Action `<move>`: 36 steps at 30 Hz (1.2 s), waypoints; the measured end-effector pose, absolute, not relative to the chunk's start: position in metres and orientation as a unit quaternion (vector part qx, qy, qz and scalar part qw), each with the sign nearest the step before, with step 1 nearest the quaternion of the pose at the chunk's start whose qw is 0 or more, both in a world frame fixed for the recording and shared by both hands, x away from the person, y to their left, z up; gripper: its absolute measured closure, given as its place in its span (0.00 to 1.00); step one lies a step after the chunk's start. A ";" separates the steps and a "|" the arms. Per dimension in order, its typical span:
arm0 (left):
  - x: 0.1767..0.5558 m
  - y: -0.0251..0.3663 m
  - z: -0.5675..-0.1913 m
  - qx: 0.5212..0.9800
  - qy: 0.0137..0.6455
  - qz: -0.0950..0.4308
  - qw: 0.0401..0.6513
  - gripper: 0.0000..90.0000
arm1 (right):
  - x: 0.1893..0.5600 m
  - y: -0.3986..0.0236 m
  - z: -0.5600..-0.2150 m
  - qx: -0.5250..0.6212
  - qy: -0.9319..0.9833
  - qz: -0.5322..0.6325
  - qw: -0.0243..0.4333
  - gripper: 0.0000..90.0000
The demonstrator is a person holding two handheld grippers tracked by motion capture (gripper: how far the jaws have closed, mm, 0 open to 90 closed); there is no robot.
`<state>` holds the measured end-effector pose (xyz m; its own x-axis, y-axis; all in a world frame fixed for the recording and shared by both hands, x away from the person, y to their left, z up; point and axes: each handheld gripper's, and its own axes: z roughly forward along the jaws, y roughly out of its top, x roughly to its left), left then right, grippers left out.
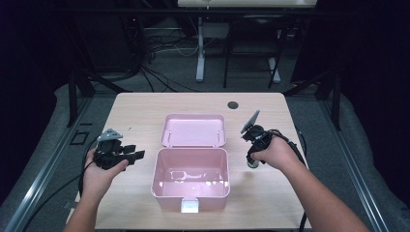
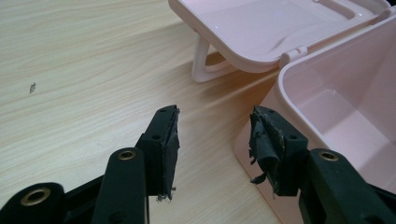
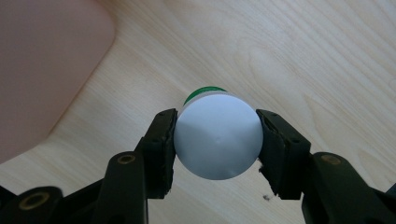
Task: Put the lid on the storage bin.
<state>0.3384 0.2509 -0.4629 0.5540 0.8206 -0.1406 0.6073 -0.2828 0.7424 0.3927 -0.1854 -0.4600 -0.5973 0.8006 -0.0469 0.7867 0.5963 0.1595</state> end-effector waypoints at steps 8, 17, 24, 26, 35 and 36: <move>0.338 0.251 -0.462 0.788 0.452 0.134 0.395 0.58 | 0.389 -0.177 -0.449 0.429 0.900 0.058 0.054 0.56; 0.337 0.252 -0.460 0.787 0.452 0.138 0.397 0.56 | 0.385 -0.172 -0.430 0.427 0.900 0.067 0.053 0.56; 0.337 0.253 -0.460 0.789 0.449 0.139 0.396 0.56 | 0.380 -0.165 -0.417 0.412 0.907 0.066 0.053 0.56; 0.337 0.253 -0.460 0.788 0.449 0.138 0.397 0.56 | 0.378 -0.162 -0.411 0.406 0.909 0.074 0.055 0.56; 0.337 0.254 -0.461 0.785 0.453 0.135 0.400 0.56 | 0.372 -0.152 -0.393 0.387 0.917 0.069 0.063 0.56; 0.337 0.254 -0.461 0.785 0.453 0.135 0.400 0.56 | 0.372 -0.151 -0.391 0.386 0.918 0.070 0.063 0.56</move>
<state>0.3368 0.2542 -0.4606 0.5527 0.8196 -0.1508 0.6038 -0.2691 0.7503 0.3722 -0.1514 -0.3911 -0.6949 0.7165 -0.0613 0.6989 0.6930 0.1770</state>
